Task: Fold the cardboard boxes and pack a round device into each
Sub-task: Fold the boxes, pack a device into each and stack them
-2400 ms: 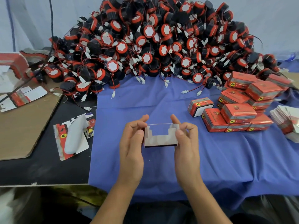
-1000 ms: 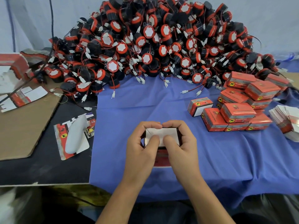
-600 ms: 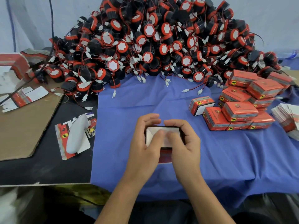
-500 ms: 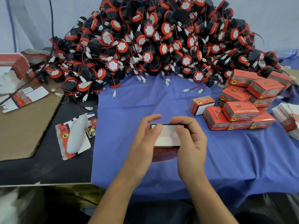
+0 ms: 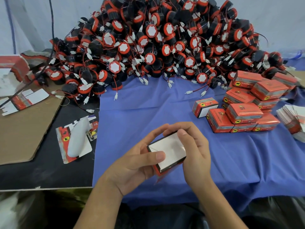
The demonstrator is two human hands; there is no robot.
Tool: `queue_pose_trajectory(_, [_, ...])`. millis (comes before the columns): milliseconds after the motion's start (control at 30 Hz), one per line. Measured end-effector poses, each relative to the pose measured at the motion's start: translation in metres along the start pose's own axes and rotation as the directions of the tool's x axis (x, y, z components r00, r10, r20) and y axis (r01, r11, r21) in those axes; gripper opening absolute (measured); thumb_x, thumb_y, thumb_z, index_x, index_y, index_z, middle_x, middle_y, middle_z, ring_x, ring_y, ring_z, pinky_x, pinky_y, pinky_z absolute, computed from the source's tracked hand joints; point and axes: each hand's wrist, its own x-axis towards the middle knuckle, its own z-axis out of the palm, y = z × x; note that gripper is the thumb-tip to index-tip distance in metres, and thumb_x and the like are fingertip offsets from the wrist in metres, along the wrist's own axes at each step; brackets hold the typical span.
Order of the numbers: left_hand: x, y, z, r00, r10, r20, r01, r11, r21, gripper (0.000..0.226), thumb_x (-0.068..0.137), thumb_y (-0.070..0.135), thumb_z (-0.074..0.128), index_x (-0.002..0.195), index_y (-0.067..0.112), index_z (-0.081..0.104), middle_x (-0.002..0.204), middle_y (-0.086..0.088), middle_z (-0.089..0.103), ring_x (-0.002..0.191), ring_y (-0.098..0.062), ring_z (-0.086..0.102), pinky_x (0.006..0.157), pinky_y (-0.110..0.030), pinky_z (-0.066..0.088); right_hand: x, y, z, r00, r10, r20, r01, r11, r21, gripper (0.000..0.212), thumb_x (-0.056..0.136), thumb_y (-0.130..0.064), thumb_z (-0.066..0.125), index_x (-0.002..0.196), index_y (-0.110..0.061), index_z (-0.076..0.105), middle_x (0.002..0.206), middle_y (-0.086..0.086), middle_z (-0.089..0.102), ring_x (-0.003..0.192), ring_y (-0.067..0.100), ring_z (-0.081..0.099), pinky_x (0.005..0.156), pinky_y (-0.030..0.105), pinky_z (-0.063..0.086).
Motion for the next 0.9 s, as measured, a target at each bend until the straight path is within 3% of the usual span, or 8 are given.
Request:
queue_pose_trajectory(200, [-0.002,-0.002,-0.007,1.000,0.013,-0.002,-0.012,0.993,0.118,0.096,0.070,0.018,0.092,0.151,0.039,0.046,0.125,-0.011,0.066,0.111,-0.026,0.065,0.091,-0.035,0.057,0.000,0.003,-0.007,0.997,0.047,0.060,-0.039,0.991,-0.126,0.026,0.101,-0.013,0.046,0.098,-0.013,0.072,0.097,0.001,0.074,0.086,0.010,0.067,0.074,0.019,0.050])
queue_pose_trajectory(300, [-0.005,0.006,-0.012,0.996,0.088,-0.031,-0.067,0.909,0.412,0.105,0.076,0.011,0.089,0.151,0.058,0.033,0.128,-0.005,0.067,0.110,-0.021,0.068,0.087,-0.029,0.057,0.002,0.005,-0.016,0.977,0.171,0.127,-0.145,0.970,-0.194,0.027,0.101,-0.028,0.048,0.108,-0.022,0.073,0.106,-0.005,0.074,0.097,0.007,0.067,0.084,0.023,0.053])
queue_pose_trajectory(433, [0.001,0.016,-0.016,0.970,0.238,-0.049,-0.019,0.275,0.961,0.118,0.077,0.017,0.087,0.144,0.077,0.011,0.139,0.020,0.037,0.132,-0.009,0.040,0.098,-0.016,0.044,0.007,0.006,-0.030,0.899,0.334,0.283,-0.295,0.940,-0.172,0.032,0.098,-0.037,0.058,0.129,-0.032,0.064,0.122,-0.004,0.072,0.116,0.011,0.066,0.100,0.033,0.054])
queue_pose_trajectory(533, [0.010,0.015,-0.017,0.941,0.305,0.149,-0.061,-0.279,0.958,0.127,0.074,0.013,0.086,0.153,0.065,0.001,0.140,0.027,0.039,0.126,-0.013,0.028,0.101,-0.029,0.026,0.013,0.012,-0.035,0.905,0.322,0.278,-0.290,0.945,-0.152,0.050,0.095,-0.017,0.072,0.138,-0.030,0.052,0.117,0.006,0.072,0.110,0.014,0.067,0.095,0.034,0.055])
queue_pose_trajectory(600, [0.013,0.014,-0.022,0.906,0.360,0.222,-0.050,-0.429,0.902,0.129,0.070,0.018,0.090,0.159,0.051,0.004,0.133,0.024,0.049,0.118,-0.015,0.031,0.100,-0.030,0.022,0.015,0.019,-0.039,0.907,0.340,0.249,-0.334,0.940,-0.067,0.074,0.087,-0.011,0.073,0.150,-0.034,0.041,0.123,0.009,0.069,0.117,0.014,0.066,0.092,0.030,0.055])
queue_pose_trajectory(733, [0.014,0.002,-0.037,0.833,0.519,0.191,-0.002,-0.343,0.939,0.131,0.065,0.030,0.096,0.161,0.050,0.009,0.143,0.013,0.036,0.128,-0.014,0.031,0.107,-0.032,0.031,0.016,0.037,-0.050,0.890,0.367,0.272,-0.373,0.927,-0.032,0.084,0.085,-0.005,0.078,0.155,-0.029,0.040,0.140,0.006,0.062,0.135,0.021,0.056,0.099,0.035,0.055])
queue_pose_trajectory(833, [0.013,-0.012,-0.044,0.766,0.639,-0.069,-0.101,0.226,0.969,0.128,0.060,0.046,0.096,0.157,0.057,0.013,0.158,0.019,0.019,0.149,-0.001,0.022,0.114,-0.023,0.034,0.015,0.051,-0.055,0.907,0.346,0.241,-0.313,0.935,-0.165,0.069,0.090,0.004,0.073,0.147,-0.026,0.052,0.146,0.006,0.056,0.137,0.015,0.052,0.104,0.034,0.053])
queue_pose_trajectory(900, [0.015,-0.020,-0.047,0.786,0.565,-0.251,-0.144,0.562,0.814,0.127,0.065,0.043,0.096,0.157,0.057,0.009,0.149,0.030,0.038,0.143,0.003,0.039,0.111,-0.018,0.042,0.012,0.059,-0.058,0.929,0.314,0.195,-0.238,0.911,-0.336,0.069,0.087,0.006,0.075,0.139,-0.034,0.054,0.143,0.000,0.055,0.133,0.006,0.053,0.104,0.030,0.051])
